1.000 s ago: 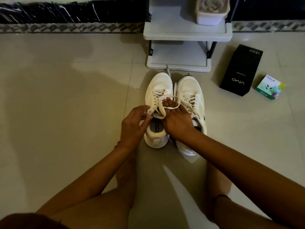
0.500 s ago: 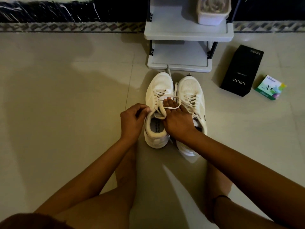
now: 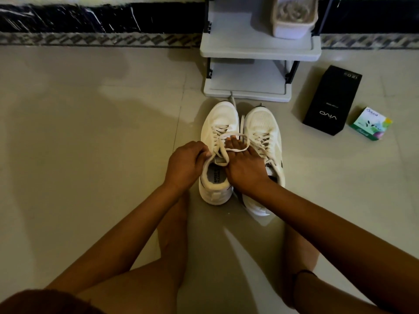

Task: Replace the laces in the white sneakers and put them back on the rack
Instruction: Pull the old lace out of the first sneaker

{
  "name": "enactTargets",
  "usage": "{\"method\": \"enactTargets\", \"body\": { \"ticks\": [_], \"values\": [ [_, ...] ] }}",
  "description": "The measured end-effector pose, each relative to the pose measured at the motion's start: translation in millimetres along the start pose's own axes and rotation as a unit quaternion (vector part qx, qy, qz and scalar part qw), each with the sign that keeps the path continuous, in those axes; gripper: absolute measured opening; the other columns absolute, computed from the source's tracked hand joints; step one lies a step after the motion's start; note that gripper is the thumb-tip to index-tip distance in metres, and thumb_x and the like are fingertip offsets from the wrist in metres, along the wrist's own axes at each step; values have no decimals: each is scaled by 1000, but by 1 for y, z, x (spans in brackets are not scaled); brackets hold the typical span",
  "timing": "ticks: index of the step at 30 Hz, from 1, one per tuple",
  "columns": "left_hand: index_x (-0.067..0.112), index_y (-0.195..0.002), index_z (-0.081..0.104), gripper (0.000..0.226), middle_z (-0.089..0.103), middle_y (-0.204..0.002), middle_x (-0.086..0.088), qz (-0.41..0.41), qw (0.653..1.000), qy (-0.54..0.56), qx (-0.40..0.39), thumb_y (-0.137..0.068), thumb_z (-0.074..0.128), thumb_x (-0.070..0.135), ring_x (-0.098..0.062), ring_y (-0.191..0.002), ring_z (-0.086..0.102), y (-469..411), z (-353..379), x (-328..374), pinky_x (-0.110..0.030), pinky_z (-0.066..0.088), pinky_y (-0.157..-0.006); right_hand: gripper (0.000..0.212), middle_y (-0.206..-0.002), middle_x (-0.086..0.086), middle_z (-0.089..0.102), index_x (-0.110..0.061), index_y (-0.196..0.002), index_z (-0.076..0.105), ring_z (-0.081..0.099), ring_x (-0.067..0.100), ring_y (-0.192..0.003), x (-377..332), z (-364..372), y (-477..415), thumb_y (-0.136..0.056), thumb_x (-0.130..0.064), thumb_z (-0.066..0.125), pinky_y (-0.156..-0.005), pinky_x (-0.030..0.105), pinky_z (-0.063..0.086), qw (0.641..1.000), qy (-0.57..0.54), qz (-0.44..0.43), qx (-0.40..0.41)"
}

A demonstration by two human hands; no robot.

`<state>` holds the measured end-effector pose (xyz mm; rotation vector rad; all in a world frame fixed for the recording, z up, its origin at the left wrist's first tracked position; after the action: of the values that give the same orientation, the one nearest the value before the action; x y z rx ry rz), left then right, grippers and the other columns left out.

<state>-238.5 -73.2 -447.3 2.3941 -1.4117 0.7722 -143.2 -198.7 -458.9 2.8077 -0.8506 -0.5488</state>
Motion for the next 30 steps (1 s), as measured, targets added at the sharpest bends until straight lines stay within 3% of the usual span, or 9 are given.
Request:
{"method": "enactTargets", "body": {
  "ticks": [5, 9, 11, 14, 16, 18, 24, 27, 30],
  "values": [
    [10, -104, 60, 22, 60, -103, -9, 50, 985, -145, -77, -95, 49, 26, -27, -92, 57, -8, -1, 12, -31, 40, -67, 59, -158, 14, 6, -8, -151, 7, 6, 26, -146, 3, 5, -3, -101, -36, 22, -117, 37, 3, 998, 53, -6, -16],
    [13, -102, 59, 22, 61, -100, -6, 50, 980, -175, -82, -95, 48, 30, -25, -91, 57, -9, -1, 12, -32, 40, -66, 58, -158, 14, 7, -8, -151, 8, 6, 27, -146, 3, 7, -4, -102, -34, 25, -117, 38, 3, 998, 58, -4, -20],
    [14, -103, 62, 23, 62, -102, -5, 33, 987, -145, -56, -95, 49, 32, -22, -90, 57, -4, -2, 8, -29, 40, -66, 57, -157, 15, 14, -9, -151, 13, 12, 28, -145, 4, 10, -5, -101, -35, 24, -117, 39, 8, 998, 62, -2, -4],
    [17, -110, 64, 25, 62, -108, -2, 1, 1000, 9, 28, -91, 58, 32, -11, -82, 58, 10, -9, 7, -22, 44, -64, 58, -156, 15, 19, -10, -150, 18, 16, 29, -144, 3, 11, -6, -99, -37, 26, -118, 41, 14, 998, 67, -3, 4],
    [14, -101, 67, 21, 64, -100, -4, 73, 996, -3, 55, -86, 61, 28, -13, -75, 60, 17, -8, 14, -20, 46, -58, 58, -157, 14, 13, -11, -151, 13, 11, 28, -146, 4, 11, -6, -101, -37, 27, -118, 40, 10, 998, 66, -1, -6],
    [11, -92, 69, 17, 66, -91, -9, 159, 982, -95, 40, -78, 70, 20, -23, -70, 65, 17, -1, 16, -23, 48, -51, 59, -158, 13, 6, -11, -152, 6, 5, 26, -146, 4, 8, -5, -101, -36, 26, -117, 38, 5, 998, 66, -2, -9],
    [9, -86, 71, 27, 64, -79, -8, 220, 953, -208, 34, -64, 85, 13, -24, -61, 62, 3, 7, 19, -25, 45, -46, 61, -159, 12, -2, -9, -150, -3, -1, 23, -147, 0, -1, -1, -102, -33, 25, -117, 35, -1, 998, 53, 7, -36],
    [14, -85, 72, 14, 64, -84, -2, 148, 987, -59, -12, -71, 76, 13, -23, -75, 62, 0, -2, 22, -24, 44, -57, 60, -159, 13, 1, -9, -151, 0, 1, 25, -146, 0, 1, -1, -102, -35, 24, -117, 35, -1, 998, 61, 3, -21],
    [18, -80, 68, 4, 56, -80, 12, 35, 990, 130, -34, -77, 69, 16, -5, -75, 57, -3, -14, 15, -15, 42, -66, 60, -158, 15, 1, -6, -150, -1, 2, 27, -146, 1, -1, 0, -103, -33, 24, -117, 36, 1, 999, 47, 10, -23]
  ]
}}
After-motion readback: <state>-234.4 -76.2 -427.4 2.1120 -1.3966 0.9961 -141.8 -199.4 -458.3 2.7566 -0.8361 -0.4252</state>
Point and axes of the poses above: each hand's wrist, its own y-axis away from the middle knuckle, its own z-axis out of the palm, x = y × z, the point moved 1 cm from there along -y, towards the middle knuckle
